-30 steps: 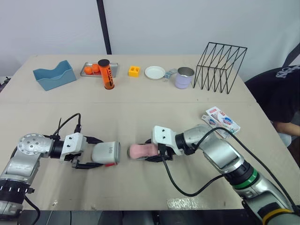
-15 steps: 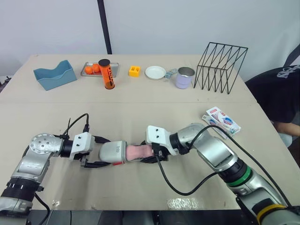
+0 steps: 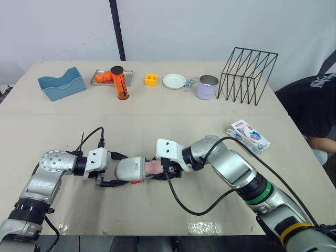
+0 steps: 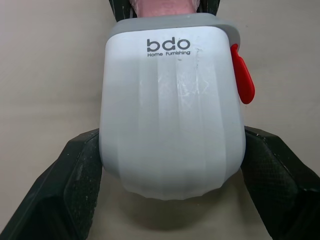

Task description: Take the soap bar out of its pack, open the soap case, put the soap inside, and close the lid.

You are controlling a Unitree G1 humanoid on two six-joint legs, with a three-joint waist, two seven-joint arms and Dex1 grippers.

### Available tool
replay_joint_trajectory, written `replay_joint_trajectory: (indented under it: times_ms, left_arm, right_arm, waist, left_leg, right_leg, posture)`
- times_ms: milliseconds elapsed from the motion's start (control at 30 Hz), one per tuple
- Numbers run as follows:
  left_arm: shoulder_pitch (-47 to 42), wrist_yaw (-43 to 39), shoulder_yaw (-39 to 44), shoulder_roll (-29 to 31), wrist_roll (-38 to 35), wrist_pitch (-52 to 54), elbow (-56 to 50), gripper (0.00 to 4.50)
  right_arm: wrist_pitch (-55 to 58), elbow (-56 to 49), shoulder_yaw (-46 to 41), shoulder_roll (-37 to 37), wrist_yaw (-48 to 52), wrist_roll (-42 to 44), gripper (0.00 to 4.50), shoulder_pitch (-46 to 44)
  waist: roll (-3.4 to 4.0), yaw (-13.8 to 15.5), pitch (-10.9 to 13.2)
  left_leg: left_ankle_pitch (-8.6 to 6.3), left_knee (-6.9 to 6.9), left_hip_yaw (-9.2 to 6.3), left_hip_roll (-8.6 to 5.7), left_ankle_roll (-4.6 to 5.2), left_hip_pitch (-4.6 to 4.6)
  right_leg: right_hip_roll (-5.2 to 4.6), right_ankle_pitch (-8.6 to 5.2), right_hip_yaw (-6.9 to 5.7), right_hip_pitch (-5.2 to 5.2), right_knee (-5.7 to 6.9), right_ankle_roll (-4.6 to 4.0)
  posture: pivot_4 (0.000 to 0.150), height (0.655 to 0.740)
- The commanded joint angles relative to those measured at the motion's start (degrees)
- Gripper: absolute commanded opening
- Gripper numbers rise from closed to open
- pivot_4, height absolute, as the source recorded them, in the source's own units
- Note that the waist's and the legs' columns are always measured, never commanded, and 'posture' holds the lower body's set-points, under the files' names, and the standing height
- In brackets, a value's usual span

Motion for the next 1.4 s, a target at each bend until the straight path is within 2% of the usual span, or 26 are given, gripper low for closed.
replay_joint_trajectory:
  times_ms: [33,333,500,1000,1300,1333,1367,1400]
  left_arm:
    - [-0.93,0.43,0.18,0.00,-0.13,-0.38,-1.00,3.48]
    - [-1.49,0.76,-0.66,-0.79,0.52,-0.82,-0.17,3.48]
    - [-1.97,0.74,-0.96,-1.20,0.79,-1.15,0.38,3.48]
    - [-2.90,0.86,-0.54,-2.43,1.15,-2.52,2.47,3.48]
    - [-3.00,0.67,-0.60,-2.54,1.13,-2.91,2.46,3.48]
    - [-3.03,0.67,-0.61,-2.55,1.10,-2.97,2.47,3.48]
    - [-3.05,0.63,-0.60,-2.55,1.06,-3.08,2.51,3.48]
    - [-3.08,0.60,-0.59,-2.54,1.03,-3.19,2.55,3.48]
  right_arm:
    - [-0.10,-0.64,-0.24,0.80,-0.27,-0.03,2.79,-1.65]
    - [1.12,-0.80,-0.49,1.45,-0.61,0.42,2.79,-2.10]
    - [1.50,-1.34,-0.68,1.55,-0.60,0.67,4.40,-2.15]
    - [1.17,-4.59,-4.26,-2.26,0.22,2.92,4.40,-0.14]
    - [-5.94,-3.94,-8.43,-6.02,0.50,3.83,4.40,4.52]
    - [-6.72,-3.73,-8.84,-6.14,0.40,3.94,3.85,4.90]
    - [-7.68,-3.50,-9.18,-6.33,0.54,4.02,3.65,5.39]
    - [-8.54,-3.25,-9.33,-6.56,0.67,3.92,3.24,5.77]
  waist:
    - [0.00,0.01,0.00]
    - [0.00,0.00,0.00]
    - [0.00,0.00,0.00]
    - [0.00,0.04,0.00]
    - [0.00,0.02,0.00]
    - [0.00,0.02,0.00]
    - [0.00,0.02,0.00]
    - [0.00,0.02,0.00]
  left_leg:
    - [0.00,0.00,0.00,0.00,0.00,0.00]
    - [0.00,0.00,-0.02,0.00,0.00,-0.01]
    - [0.00,0.00,-0.02,-0.01,-0.01,-0.01]
    - [0.03,0.01,-0.08,-0.04,-0.04,-0.05]
    - [0.03,0.00,-0.09,-0.05,-0.04,-0.05]
    - [0.03,0.01,-0.09,-0.05,-0.05,-0.05]
    - [0.03,0.01,-0.09,-0.05,-0.05,-0.06]
    - [0.03,0.01,-0.09,-0.05,-0.05,-0.06]
  right_leg:
    - [0.00,0.00,0.00,0.00,0.00,0.00]
    - [0.00,0.00,-0.02,0.00,0.00,0.00]
    - [0.00,0.00,-0.01,0.00,0.00,0.00]
    - [-0.03,0.00,-0.07,0.00,0.00,0.00]
    - [-0.03,0.00,-0.08,0.00,-0.01,0.00]
    - [-0.03,0.00,-0.08,0.00,-0.01,0.00]
    - [-0.03,0.00,-0.08,0.00,-0.01,0.00]
    - [-0.03,0.00,-0.08,0.00,-0.01,0.00]
  posture:
    - [0.150,0.7400]
    - [0.150,0.7400]
    - [0.150,0.7400]
    - [0.150,0.7400]
    - [0.150,0.7400]
    - [0.150,0.7400]
    - [0.150,0.7400]
    - [0.150,0.7400]
